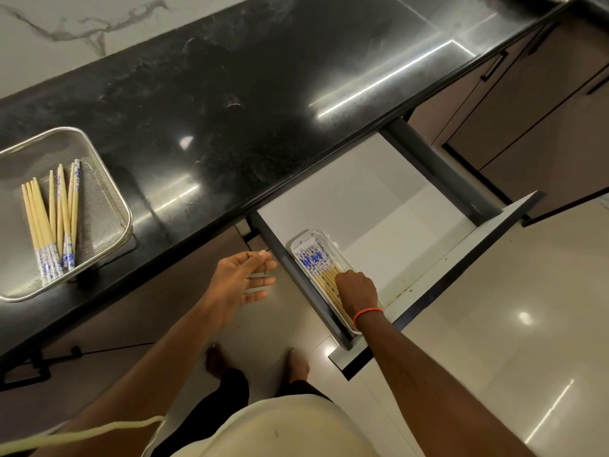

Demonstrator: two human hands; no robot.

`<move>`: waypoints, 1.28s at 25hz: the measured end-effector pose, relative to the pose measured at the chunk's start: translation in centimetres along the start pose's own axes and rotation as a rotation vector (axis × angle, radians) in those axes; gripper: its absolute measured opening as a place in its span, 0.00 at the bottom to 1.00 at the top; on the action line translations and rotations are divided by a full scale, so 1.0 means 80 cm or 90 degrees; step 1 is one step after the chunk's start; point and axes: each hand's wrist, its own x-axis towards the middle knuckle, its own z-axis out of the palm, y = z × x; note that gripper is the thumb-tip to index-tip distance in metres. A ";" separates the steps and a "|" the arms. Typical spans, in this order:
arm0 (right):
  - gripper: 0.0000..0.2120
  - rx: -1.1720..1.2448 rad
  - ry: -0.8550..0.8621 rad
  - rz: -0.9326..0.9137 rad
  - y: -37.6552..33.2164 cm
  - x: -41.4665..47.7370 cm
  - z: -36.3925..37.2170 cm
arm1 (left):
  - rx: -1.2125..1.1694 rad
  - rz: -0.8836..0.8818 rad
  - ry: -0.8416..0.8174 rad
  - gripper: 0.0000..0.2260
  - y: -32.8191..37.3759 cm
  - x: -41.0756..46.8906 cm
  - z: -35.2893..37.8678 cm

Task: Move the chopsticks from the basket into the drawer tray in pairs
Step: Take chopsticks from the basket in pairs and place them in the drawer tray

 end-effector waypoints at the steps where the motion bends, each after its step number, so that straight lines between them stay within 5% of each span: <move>1: 0.10 -0.003 -0.002 0.000 0.001 0.000 0.000 | 0.000 0.001 0.001 0.10 -0.001 -0.001 0.000; 32: 0.09 -0.020 0.012 -0.007 -0.001 -0.012 0.003 | 0.002 0.002 0.022 0.12 -0.017 -0.031 -0.019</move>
